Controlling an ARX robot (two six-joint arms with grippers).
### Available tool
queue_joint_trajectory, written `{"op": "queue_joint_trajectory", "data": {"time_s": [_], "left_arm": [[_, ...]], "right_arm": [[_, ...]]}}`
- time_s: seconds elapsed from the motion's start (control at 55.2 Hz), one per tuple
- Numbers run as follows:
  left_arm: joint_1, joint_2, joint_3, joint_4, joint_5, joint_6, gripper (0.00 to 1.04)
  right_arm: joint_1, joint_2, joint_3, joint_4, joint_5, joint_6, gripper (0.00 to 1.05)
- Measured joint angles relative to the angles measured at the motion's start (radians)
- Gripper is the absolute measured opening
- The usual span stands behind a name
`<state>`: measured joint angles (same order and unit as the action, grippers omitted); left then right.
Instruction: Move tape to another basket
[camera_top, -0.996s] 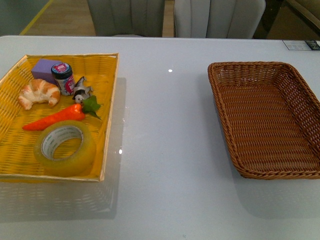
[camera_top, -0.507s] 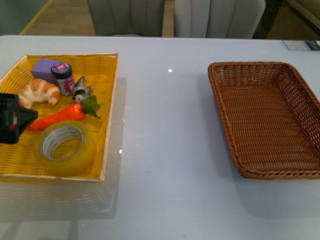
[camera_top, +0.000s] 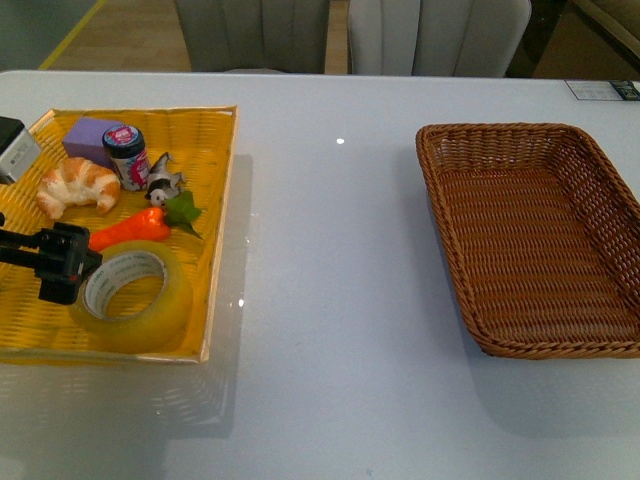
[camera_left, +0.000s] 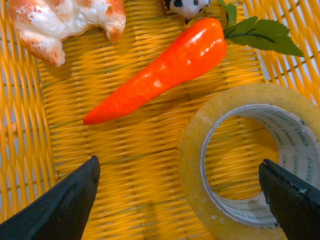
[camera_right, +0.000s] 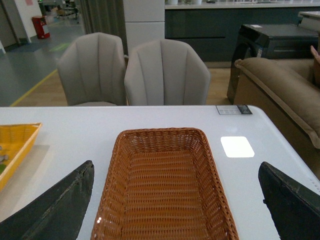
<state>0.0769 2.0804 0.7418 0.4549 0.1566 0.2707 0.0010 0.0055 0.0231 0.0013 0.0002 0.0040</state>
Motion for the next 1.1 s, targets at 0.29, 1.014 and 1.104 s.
{"op": "queue_joint_trajectory", "data": {"time_s": [0.29, 1.014, 1.104], "left_arm": [[0.005, 0.097, 0.097, -0.040, -0.008, 0.059, 0.96], [-0.048, 0.179, 0.141, -0.044, -0.034, 0.089, 0.54], [-0.048, 0.163, 0.131, -0.061, -0.021, 0.072, 0.42]], "right_arm": [[0.000, 0.000, 0.000, 0.000, 0.000, 0.000, 0.96], [0.000, 0.000, 0.000, 0.000, 0.000, 0.000, 0.96], [0.000, 0.000, 0.000, 0.000, 0.000, 0.000, 0.96]]}}
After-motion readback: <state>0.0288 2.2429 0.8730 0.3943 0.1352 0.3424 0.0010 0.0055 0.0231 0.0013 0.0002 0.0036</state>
